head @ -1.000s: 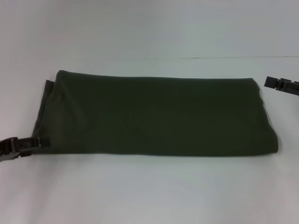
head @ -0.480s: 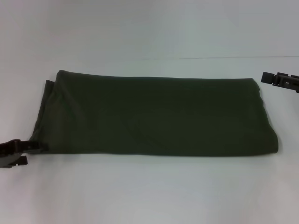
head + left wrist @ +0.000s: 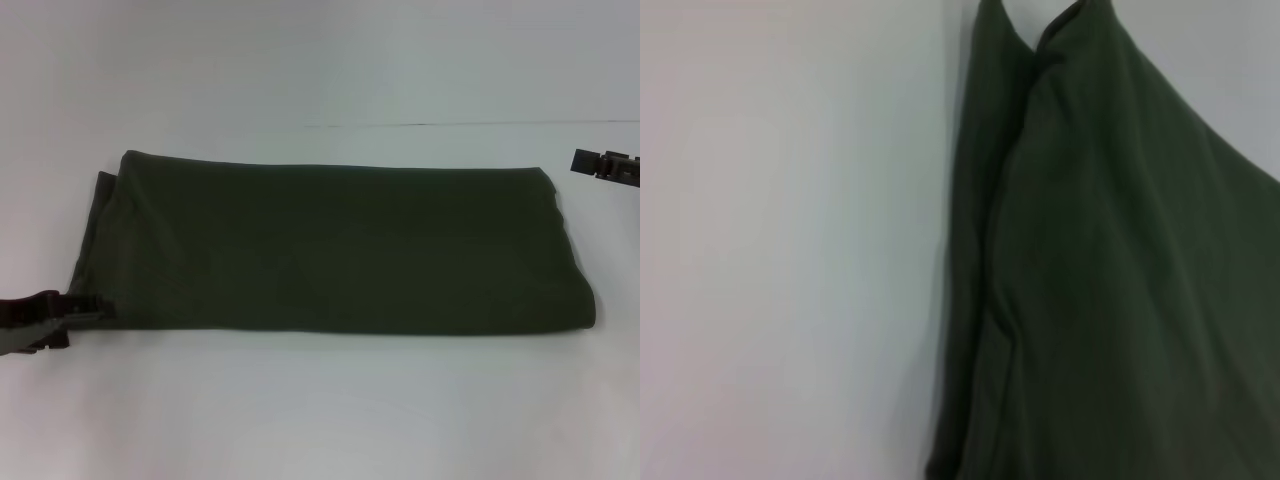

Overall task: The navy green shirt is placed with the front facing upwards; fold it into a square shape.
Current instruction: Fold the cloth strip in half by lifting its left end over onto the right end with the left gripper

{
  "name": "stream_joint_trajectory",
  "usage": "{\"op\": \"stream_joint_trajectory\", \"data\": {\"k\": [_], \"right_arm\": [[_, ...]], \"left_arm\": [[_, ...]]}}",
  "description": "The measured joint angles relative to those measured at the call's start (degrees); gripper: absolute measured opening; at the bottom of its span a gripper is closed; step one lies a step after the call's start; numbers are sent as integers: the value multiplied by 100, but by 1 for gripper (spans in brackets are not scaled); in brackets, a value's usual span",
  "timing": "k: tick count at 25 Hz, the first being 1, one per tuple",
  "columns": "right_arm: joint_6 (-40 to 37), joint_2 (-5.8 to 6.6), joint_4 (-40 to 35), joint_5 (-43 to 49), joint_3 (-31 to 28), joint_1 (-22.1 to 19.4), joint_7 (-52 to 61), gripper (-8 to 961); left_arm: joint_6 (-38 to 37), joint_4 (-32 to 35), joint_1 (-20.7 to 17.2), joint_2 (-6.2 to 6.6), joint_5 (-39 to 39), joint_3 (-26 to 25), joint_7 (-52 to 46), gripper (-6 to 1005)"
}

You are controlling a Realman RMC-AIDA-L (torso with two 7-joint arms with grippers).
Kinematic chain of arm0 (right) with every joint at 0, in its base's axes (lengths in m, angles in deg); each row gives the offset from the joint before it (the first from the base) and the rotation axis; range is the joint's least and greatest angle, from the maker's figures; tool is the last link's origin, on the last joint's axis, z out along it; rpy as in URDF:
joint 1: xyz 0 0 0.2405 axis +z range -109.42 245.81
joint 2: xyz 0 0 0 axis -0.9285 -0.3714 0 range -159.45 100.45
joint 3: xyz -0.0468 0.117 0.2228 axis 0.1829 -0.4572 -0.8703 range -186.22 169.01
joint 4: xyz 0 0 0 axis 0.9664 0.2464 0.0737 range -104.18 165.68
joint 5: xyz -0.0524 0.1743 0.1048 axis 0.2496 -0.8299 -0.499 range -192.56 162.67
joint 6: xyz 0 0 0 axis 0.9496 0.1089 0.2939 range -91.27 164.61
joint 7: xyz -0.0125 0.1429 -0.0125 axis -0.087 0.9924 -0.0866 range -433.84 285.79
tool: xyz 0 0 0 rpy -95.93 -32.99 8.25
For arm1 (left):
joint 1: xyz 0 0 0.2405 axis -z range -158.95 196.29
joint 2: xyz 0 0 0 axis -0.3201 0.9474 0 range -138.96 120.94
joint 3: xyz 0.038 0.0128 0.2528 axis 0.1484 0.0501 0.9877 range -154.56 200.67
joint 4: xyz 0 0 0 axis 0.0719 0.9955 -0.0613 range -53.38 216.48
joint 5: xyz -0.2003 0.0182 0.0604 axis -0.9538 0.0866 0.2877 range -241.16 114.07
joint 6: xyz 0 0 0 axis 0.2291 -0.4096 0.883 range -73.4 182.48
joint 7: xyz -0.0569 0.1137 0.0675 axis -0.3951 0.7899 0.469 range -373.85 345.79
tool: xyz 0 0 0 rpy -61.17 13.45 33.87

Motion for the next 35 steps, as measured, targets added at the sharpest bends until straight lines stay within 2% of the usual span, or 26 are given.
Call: {"op": "stream_joint_trajectory", "data": {"k": [23, 35], "right_arm": [[-20, 8, 0, 2, -97, -42, 14, 915], [-20, 8, 0, -66, -96, -50, 14, 916]], "left_arm": [[325, -175, 181, 51, 252, -1, -23, 883], [370, -317, 470, 48, 251, 73, 3, 883]]}}
